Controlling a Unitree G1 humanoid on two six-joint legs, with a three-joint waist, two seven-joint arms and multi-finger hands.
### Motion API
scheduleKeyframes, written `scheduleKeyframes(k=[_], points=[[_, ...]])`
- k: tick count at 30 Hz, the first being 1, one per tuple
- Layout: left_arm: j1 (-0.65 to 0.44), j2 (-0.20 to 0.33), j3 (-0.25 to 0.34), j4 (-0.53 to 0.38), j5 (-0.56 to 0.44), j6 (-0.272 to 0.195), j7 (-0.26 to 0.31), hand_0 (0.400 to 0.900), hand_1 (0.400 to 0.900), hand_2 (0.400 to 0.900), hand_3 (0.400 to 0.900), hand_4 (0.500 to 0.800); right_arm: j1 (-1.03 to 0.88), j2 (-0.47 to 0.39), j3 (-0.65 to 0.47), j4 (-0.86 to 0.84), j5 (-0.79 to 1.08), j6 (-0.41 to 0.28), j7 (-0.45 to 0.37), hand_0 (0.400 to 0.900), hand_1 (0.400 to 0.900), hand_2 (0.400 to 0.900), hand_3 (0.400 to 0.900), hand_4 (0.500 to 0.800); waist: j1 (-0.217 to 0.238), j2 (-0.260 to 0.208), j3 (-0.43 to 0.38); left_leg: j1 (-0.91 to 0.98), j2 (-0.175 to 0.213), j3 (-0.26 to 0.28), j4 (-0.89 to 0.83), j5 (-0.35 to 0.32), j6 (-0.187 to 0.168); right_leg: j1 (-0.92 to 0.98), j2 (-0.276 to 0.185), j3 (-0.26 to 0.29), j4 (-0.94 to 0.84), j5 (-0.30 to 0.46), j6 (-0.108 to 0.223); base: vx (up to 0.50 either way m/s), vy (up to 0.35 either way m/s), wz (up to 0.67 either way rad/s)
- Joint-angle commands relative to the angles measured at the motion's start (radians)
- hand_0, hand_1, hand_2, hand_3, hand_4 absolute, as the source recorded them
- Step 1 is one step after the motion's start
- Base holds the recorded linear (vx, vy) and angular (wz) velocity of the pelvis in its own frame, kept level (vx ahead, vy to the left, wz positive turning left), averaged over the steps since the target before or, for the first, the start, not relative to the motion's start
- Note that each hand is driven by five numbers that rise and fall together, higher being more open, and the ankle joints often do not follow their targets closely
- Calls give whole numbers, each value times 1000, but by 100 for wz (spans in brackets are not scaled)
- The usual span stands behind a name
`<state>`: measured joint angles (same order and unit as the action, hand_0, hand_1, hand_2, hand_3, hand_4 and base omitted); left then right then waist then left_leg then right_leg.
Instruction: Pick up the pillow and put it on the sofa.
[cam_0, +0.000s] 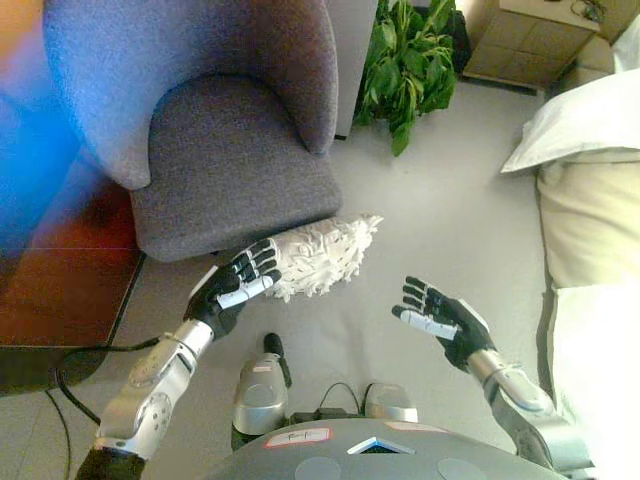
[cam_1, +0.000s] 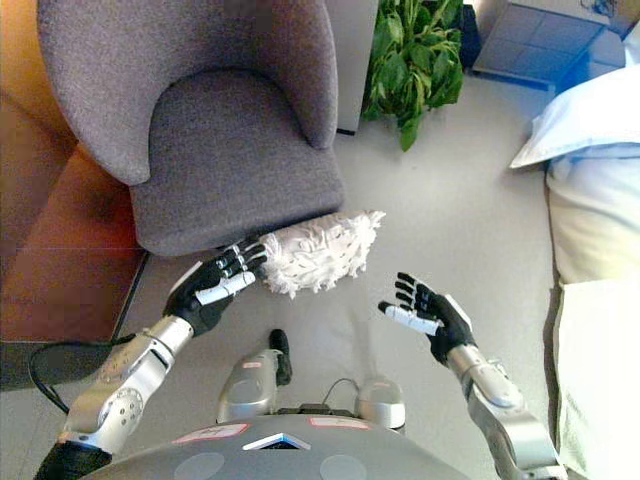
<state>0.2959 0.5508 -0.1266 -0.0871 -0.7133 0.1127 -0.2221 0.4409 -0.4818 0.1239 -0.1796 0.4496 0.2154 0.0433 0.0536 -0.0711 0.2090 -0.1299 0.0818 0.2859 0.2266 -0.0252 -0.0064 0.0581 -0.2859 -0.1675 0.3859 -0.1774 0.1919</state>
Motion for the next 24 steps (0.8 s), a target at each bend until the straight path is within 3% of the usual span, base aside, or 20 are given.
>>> scheduleKeyframes(k=[1,4,6,9,11,14,17,20,22,24], points=[[53,28,16,-116,-17,-36,-41,900,900,900,900,800,-8,1,2,-63,3,-56,-54,900,900,900,900,800,7,32,-89,11,2,-44,-139,22,78,-72,6,-33,323,256,-17,256,230,20],[28,25,24,-112,-45,-8,-41,900,900,900,900,800,3,14,13,-38,-22,-83,-49,900,900,900,900,800,-16,49,-88,75,-7,-51,-170,20,68,-148,0,-63,269,207,-53,234,60,21],[14,31,15,-110,-42,-7,-37,900,900,900,900,800,18,14,8,-36,-24,-93,-42,900,900,900,900,800,-38,47,-82,103,-11,-63,-172,9,62,-160,0,-58,167,238,-47,208,-132,37],[3,46,-14,-106,-49,-23,-28,900,900,900,900,800,29,0,4,-30,-14,-125,-32,900,900,900,900,800,-67,29,-67,132,-5,-82,-162,-10,33,-178,-55,-34,-37,345,-18,224,-226,34],[-4,56,-35,-109,-60,-32,-13,900,900,900,900,800,22,-11,2,-33,4,-133,-36,900,900,900,900,800,-88,6,-61,149,-2,-83,-158,-32,11,-194,-96,-6,-181,439,22,285,-302,37],[-19,63,-63,-108,-61,-38,-6,900,900,900,900,800,7,-23,1,-37,25,-130,-45,900,900,900,900,800,-110,-5,-58,173,15,-85,-162,-60,-12,-212,-132,-10,-387,505,55,322,-282,39],[-16,62,-66,-103,-57,-42,-10,900,900,900,900,800,0,-29,3,-32,26,-122,-19,900,900,900,900,800,-128,-7,-54,211,49,-74,-164,-80,-26,-236,-145,-14,-455,566,70,356,-298,27],[-2,60,-61,-92,-65,-51,-22,900,900,900,900,800,14,-38,-2,-14,-11,-147,20,900,900,900,900,800,-131,-11,-63,235,97,-73,-144,-85,-44,-195,-124,-32,-435,498,60,323,-275,26],[15,55,-49,-99,-79,-41,-7,900,900,900,900,800,16,-54,-10,-38,-30,-115,16,900,900,900,900,800,-147,-9,-75,290,146,-68,-146,-80,-71,-202,-103,-12,-402,482,54,318,-232,34],[45,44,-19,-115,-131,-33,-6,900,900,900,900,800,14,-84,-18,-41,-76,-118,35,900,900,900,900,800,-153,9,-91,341,214,-72,-132,1,-116,-206,-62,-16,-379,433,43,299,-199,7]])
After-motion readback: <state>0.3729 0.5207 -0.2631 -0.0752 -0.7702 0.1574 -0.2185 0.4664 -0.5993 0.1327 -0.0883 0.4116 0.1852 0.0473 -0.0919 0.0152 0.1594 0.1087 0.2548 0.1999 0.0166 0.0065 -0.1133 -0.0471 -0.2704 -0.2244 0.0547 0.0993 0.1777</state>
